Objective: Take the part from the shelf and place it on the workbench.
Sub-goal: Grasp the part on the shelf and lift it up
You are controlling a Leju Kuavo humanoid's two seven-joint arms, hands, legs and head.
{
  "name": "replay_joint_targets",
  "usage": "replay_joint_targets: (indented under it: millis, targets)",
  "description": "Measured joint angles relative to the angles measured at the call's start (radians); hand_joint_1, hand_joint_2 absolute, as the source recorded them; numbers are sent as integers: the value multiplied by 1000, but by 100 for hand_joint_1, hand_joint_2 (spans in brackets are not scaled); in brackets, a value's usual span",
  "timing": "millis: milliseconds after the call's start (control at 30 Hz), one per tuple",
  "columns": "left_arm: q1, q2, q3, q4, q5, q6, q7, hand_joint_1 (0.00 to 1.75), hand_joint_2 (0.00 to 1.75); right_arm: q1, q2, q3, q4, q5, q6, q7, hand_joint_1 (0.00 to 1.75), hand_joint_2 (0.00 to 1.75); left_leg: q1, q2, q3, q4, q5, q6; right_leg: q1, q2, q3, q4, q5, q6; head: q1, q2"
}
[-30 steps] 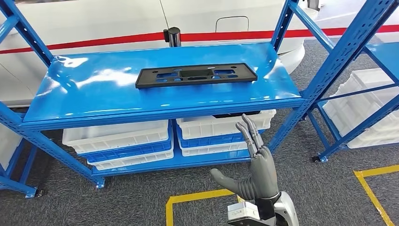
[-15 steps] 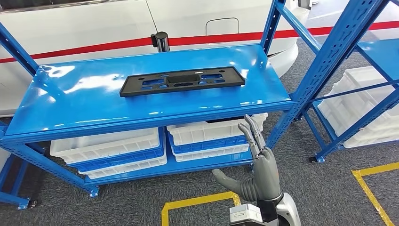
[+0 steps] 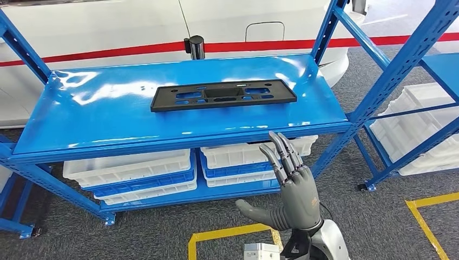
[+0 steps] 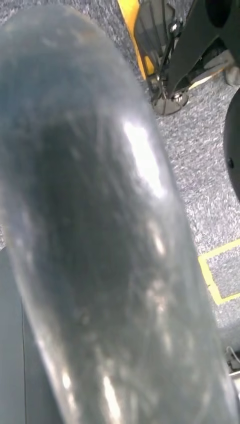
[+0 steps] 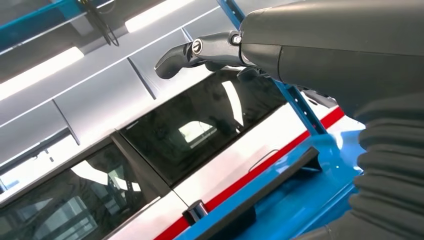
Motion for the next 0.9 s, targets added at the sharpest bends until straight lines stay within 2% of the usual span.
replay_joint_targets:
  millis: [33, 100, 233, 500, 600, 633, 700, 733, 767, 833, 900]
  targets:
    - [0, 0, 0, 0, 0, 0, 0, 0, 0, -3, -1, 1, 0, -1, 0, 0, 0, 0, -3, -1, 1, 0, -3, -5, 2, -2, 20, -42, 16, -7, 0, 0]
    - [-1, 0, 0, 0, 0, 0, 0, 0, 0, -6, -4, 5, 1, -6, 0, 1, 0, 0, -6, 0, 2, -1, -6, -14, 6, -1, 29, -57, 22, -25, -2, 0]
    - [-1, 1, 0, 0, 0, 0, 0, 0, 0, -8, -15, 16, 2, 0, 0, 3, 0, 0, -2, 2, -1, 24, -27, -31, -9, 0, 42, -68, 25, -49, -3, 0]
    - [-1, 1, 0, 0, 0, 0, 0, 0, 0, -9, -16, 17, 2, 4, 0, 4, 0, 0, -2, 3, -6, 41, -37, -32, -10, -1, 45, -68, 24, -53, -5, 0]
    - [-1, 0, 0, 0, 0, 0, 0, 0, 0, -10, -17, 18, 2, 7, 0, 4, 0, 0, -1, 3, -19, 69, -54, -33, -10, -1, 46, -68, 23, -57, -6, 0]
    - [-1, 0, 0, 0, 0, 0, 0, 0, 0, -11, -17, 19, 3, 11, 0, 5, 0, 44, 0, 4, -36, 104, -72, -35, -10, -2, 48, -68, 22, -58, -6, 0]
    - [-1, 0, 0, 0, 0, -1, 1, 0, 0, -11, -21, 26, 8, 22, 0, 10, 0, 131, 3, 4, -101, 217, -107, -41, -9, -2, 52, -68, 18, -61, -6, 0]
    - [-1, 1, 0, 0, 0, -1, 2, 0, 0, -11, -23, 32, 11, 27, 0, 15, 0, 175, 7, 8, -101, 203, -85, -45, -10, -2, 59, -67, 13, -58, -5, 0]
    - [-1, 1, 0, 0, 0, -1, 2, 0, 0, -12, -27, 37, 14, 29, 0, 19, 0, 175, 6, 8, -87, 159, -53, -43, -9, -2, 65, -67, 8, -50, -5, 0]
    - [-2, 1, 0, 0, 0, -1, 3, 0, 0, -15, -37, 44, 16, 25, 0, 27, 0, 175, 6, 5, -23, 12, 18, -18, -8, -4, 26, 24, -43, -34, -3, 0]
    - [-3, 0, 0, 0, -1, -1, 3, 0, 0, -18, -47, 47, 16, 22, 1, 33, 0, 175, 3, -3, -22, 4, 17, 5, -6, -5, -61, 184, -107, -30, -1, 0]
